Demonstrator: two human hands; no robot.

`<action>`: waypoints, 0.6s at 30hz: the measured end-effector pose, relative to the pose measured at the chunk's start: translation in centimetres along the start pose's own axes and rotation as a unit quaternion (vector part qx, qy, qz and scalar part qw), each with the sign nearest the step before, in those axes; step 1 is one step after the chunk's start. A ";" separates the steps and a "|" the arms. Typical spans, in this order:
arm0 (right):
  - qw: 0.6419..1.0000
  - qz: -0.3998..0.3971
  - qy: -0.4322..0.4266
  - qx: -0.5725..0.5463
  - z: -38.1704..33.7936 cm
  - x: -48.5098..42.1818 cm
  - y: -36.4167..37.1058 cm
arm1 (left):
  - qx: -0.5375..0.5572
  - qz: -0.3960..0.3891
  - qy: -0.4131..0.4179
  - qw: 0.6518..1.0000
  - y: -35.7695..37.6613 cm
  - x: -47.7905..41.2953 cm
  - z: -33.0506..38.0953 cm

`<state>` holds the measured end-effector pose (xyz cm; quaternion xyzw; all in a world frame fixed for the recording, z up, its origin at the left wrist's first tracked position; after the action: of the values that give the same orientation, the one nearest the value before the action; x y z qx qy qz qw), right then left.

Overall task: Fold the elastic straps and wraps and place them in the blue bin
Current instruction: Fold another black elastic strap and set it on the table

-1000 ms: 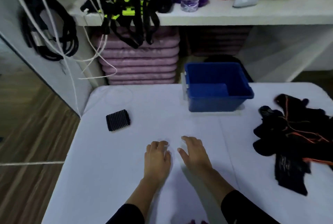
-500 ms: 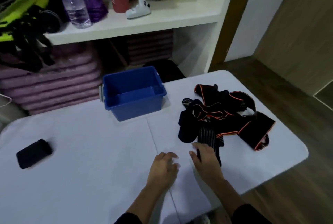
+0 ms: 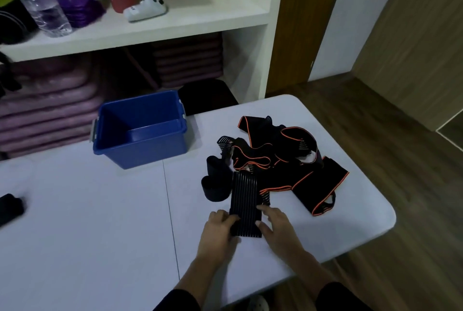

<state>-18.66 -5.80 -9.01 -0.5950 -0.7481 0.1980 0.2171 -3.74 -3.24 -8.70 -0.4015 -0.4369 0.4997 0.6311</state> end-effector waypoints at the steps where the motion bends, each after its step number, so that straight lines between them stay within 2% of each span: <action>1: 1.000 -0.005 -0.002 -0.007 0.1 0.1 0.2 | -0.008 0.007 -0.001 1.000 0.0 -0.2 0.1; 5: 0.999 -0.023 0.007 -0.046 0.3 0.1 0.4 | 0.013 0.051 0.003 0.999 -0.9 -0.7 0.4; 8: 0.997 -0.028 0.002 -0.065 0.1 -0.1 0.0 | 0.071 0.088 -0.023 0.993 -1.9 -1.0 -0.4; 11: 0.998 -0.039 -0.015 -0.044 0.0 -0.4 -0.2 | 0.072 0.035 -0.018 0.997 -1.2 -1.7 0.0; 18: 0.999 -0.032 0.001 -0.042 1.1 -0.7 -0.7 | -0.042 -0.042 0.066 0.996 0.2 -2.7 1.8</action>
<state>-19.68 -6.66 -9.60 -0.5798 -0.7740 0.1588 0.1991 -5.87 -5.70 -8.74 -0.4411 -0.4318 0.4264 0.6612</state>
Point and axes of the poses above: each hand's wrist, its own x-axis away from the middle knuckle, its own y-axis out of the palm, z = x × y, the point moved 10 cm from there along -x, towards the middle knuckle, and after that the axes turned 10 degrees about -x, right-handed, at the moved point
